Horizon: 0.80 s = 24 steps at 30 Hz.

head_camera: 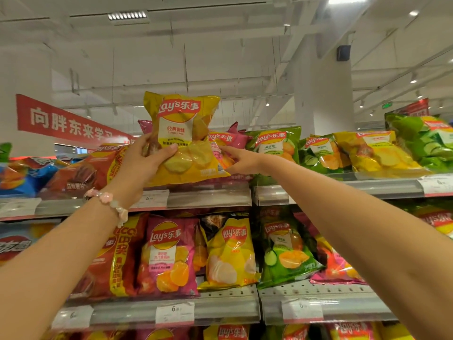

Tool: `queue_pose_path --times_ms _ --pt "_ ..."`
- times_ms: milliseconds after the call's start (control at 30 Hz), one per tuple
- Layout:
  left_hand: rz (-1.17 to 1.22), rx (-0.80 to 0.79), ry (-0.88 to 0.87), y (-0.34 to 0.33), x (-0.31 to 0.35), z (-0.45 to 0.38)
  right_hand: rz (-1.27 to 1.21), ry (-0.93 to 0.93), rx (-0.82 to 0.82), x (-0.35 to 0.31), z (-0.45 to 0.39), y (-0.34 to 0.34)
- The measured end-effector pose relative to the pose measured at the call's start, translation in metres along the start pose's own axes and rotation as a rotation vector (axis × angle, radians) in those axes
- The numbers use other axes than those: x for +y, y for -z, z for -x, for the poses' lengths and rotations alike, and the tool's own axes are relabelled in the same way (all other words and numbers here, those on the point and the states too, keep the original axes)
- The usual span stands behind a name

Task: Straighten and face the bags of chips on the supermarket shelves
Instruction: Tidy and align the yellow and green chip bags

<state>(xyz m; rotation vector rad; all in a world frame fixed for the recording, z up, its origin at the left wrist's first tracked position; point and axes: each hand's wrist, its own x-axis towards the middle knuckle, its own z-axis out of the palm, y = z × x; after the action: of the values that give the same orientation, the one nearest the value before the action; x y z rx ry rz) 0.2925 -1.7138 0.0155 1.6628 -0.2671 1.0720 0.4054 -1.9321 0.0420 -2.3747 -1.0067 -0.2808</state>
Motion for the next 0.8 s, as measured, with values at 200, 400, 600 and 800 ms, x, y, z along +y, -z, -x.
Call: queue_pose_path --times_ms 200,400,600,800 --pt "0.042 -0.043 0.001 -0.013 -0.001 0.002 -0.143 0.072 0.134 0.001 0.014 -0.005" --pt "0.107 -0.071 -0.007 -0.05 0.006 0.006 -0.621 0.089 0.287 -0.008 0.053 0.005" --pt "0.237 -0.194 0.015 -0.105 0.019 0.023 -0.666 0.016 0.283 0.004 0.092 0.026" --pt "0.234 -0.316 0.03 -0.166 0.033 0.038 -0.704 0.058 0.339 0.046 0.132 0.06"
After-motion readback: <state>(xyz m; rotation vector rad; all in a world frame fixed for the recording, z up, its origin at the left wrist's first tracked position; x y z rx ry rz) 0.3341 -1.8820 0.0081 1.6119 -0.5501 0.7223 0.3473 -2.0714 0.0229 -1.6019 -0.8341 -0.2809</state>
